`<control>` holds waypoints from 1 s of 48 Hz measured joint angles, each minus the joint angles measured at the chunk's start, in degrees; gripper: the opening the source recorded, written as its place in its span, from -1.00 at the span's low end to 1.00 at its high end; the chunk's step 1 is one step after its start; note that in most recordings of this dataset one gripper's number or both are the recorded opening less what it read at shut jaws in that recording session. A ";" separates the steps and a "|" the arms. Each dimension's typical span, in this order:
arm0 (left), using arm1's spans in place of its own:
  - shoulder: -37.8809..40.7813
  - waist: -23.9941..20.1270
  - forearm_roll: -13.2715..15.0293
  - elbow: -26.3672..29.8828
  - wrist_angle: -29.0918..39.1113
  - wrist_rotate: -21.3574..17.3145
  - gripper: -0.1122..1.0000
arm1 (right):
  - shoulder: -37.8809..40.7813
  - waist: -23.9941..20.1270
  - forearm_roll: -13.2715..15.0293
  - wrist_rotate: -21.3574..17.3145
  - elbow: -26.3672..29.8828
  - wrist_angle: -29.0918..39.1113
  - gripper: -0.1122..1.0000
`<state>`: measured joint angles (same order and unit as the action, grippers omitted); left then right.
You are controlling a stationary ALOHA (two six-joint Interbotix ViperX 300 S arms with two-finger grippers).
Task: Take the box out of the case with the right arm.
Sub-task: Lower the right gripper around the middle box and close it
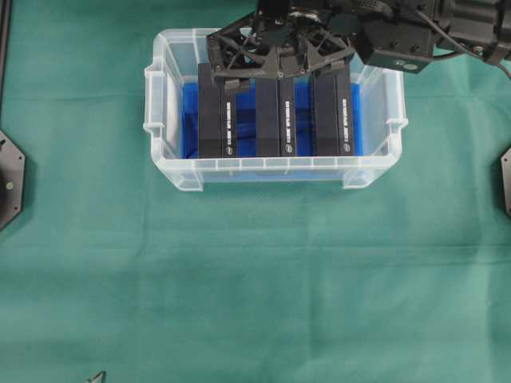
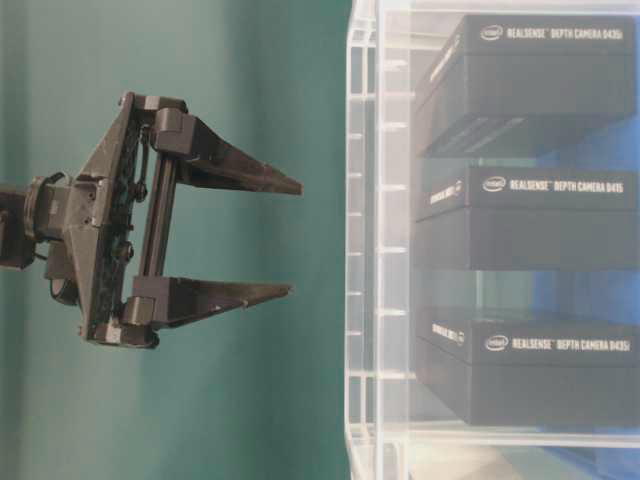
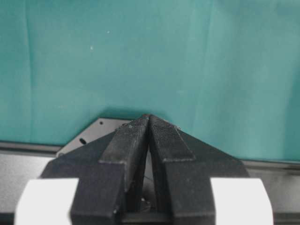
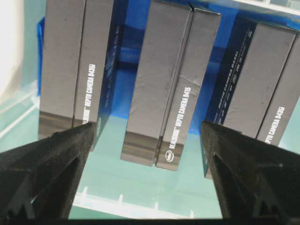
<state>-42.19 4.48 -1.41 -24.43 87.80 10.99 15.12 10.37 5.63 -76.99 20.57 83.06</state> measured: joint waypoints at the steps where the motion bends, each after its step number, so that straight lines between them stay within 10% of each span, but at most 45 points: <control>1: 0.00 0.00 0.00 0.00 0.00 0.00 -0.80 | 0.09 0.00 0.00 0.00 0.00 0.09 0.85; 48: 0.00 0.00 0.00 0.00 -0.09 0.00 -0.80 | 0.62 0.18 0.44 -1.32 -8.26 -6.59 0.85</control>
<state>-42.19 4.48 -1.41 -24.43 87.71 10.99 15.73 10.55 6.06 -78.31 12.30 76.46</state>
